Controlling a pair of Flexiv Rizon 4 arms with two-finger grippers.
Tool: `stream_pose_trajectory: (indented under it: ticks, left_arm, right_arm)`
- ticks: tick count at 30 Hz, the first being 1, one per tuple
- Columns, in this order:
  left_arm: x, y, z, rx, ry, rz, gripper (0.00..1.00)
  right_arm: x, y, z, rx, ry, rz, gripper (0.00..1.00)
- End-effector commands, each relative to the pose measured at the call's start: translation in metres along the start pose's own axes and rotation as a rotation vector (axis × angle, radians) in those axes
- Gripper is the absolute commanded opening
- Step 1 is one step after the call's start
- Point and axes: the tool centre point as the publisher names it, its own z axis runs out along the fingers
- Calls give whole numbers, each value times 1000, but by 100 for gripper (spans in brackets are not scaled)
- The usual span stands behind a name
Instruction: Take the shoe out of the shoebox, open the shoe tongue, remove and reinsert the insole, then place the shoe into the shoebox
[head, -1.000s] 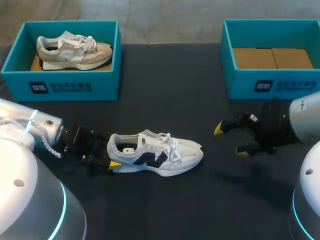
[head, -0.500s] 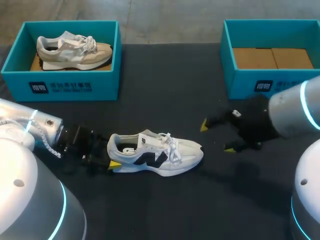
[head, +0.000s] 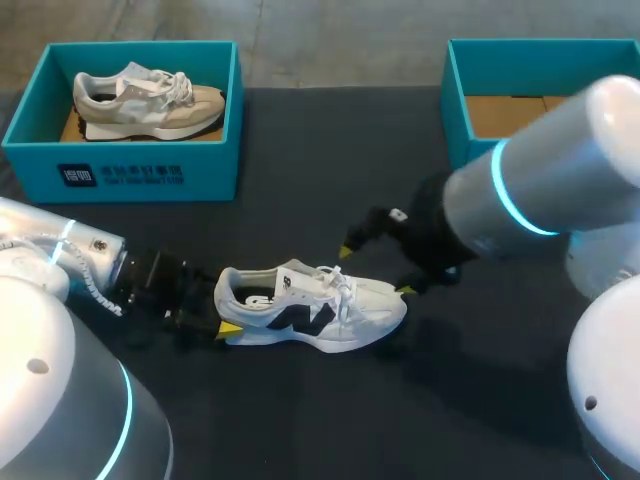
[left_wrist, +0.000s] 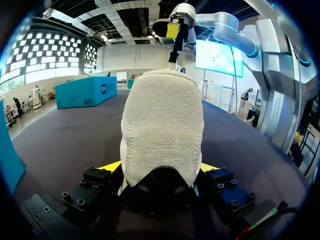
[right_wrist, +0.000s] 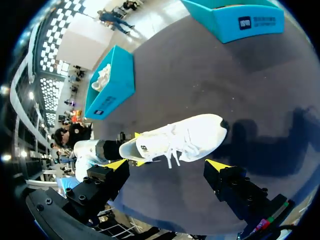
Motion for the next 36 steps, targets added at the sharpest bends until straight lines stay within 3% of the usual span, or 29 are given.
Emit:
stream_pose_trajectory:
  ticks: [1, 16, 32, 36]
  left_arm:
    - [-3, 5, 6, -2, 0, -1, 0]
    - [-3, 5, 6, -2, 0, -1, 0]
    - [-3, 5, 6, -2, 0, -1, 0]
    - [-3, 5, 6, -2, 0, -1, 0]
  right_arm:
    - [31, -5, 44, -21, -200, -11, 100]
    - [58, -4, 76, -56, -436, -79, 100]
    - [60, -10, 114, -124, -779, -112, 100]
    - [53, -13, 121, -129, -858, -118, 100]
